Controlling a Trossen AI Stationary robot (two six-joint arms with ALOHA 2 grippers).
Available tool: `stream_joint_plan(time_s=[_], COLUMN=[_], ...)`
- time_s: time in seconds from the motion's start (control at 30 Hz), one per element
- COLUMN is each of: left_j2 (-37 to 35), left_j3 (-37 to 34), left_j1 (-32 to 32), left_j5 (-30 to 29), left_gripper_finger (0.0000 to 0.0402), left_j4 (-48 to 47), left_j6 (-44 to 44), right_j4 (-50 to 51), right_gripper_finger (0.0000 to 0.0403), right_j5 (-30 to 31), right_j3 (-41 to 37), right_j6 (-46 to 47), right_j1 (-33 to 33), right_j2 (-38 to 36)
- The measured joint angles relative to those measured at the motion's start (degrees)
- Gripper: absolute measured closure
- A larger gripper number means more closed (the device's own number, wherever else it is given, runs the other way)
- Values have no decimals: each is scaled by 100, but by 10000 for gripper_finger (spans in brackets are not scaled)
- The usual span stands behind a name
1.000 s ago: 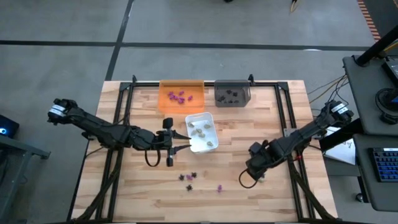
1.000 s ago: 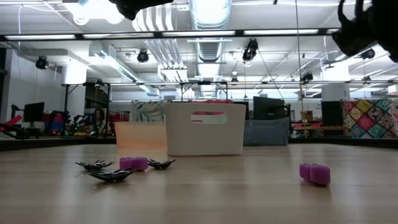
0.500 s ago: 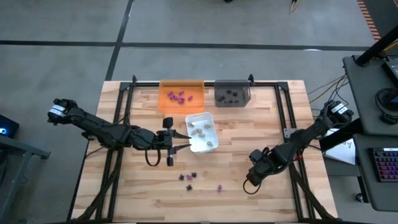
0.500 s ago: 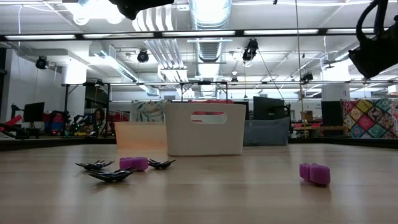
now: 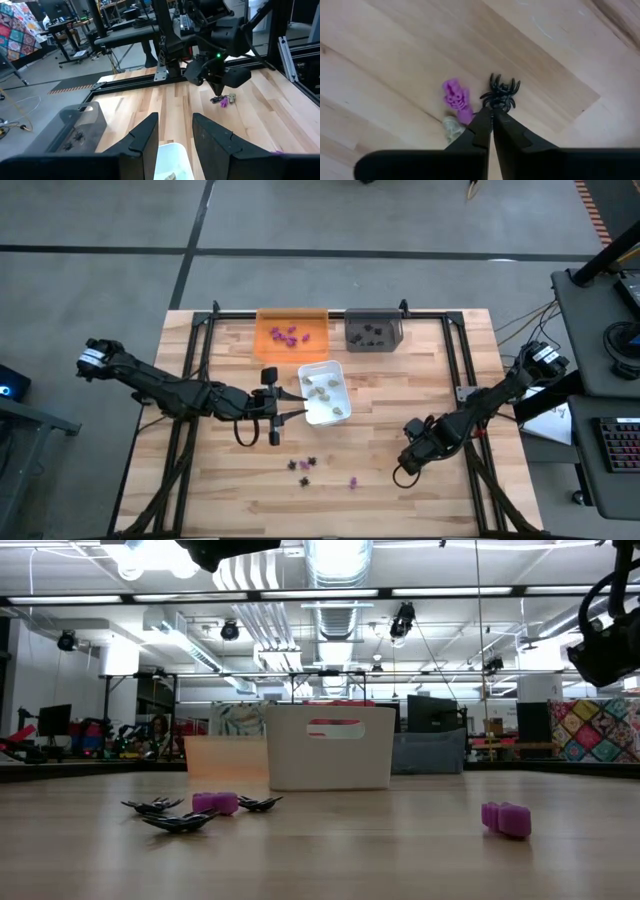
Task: Sort Halloween decoration
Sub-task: Put the black spider toy into the black bin
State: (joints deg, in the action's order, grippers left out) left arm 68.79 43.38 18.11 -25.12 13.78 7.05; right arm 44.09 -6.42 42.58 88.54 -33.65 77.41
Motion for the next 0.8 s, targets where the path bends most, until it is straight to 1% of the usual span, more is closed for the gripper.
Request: stream_joint_plan(time_s=[0.13,0.27,0.4,0.6,0.73,0.8], left_j2=[0,0,0,0,8,64], left_j3=[0,0,0,0,0,0], left_j1=[0,0,0,-13,-33,-37], left_j5=[0,0,-2,-2,0,2], left_gripper_finger=[300,300,300,300,299,300], left_j4=[-1,0,2,22,32,142], left_j6=[0,0,0,2,0,0], right_j4=[-262,-288,-294,-290,-267,-265], right_gripper_finger=[394,394,394,394,394,394], right_j5=[-2,21,275,1393,1835,1963], right_j3=[-171,-281,-286,-288,-261,-199], right_j6=[29,69,28,-126,-524,-805], right_j1=[0,0,4,87,280,368], right_j2=[0,0,0,0,-10,-71])
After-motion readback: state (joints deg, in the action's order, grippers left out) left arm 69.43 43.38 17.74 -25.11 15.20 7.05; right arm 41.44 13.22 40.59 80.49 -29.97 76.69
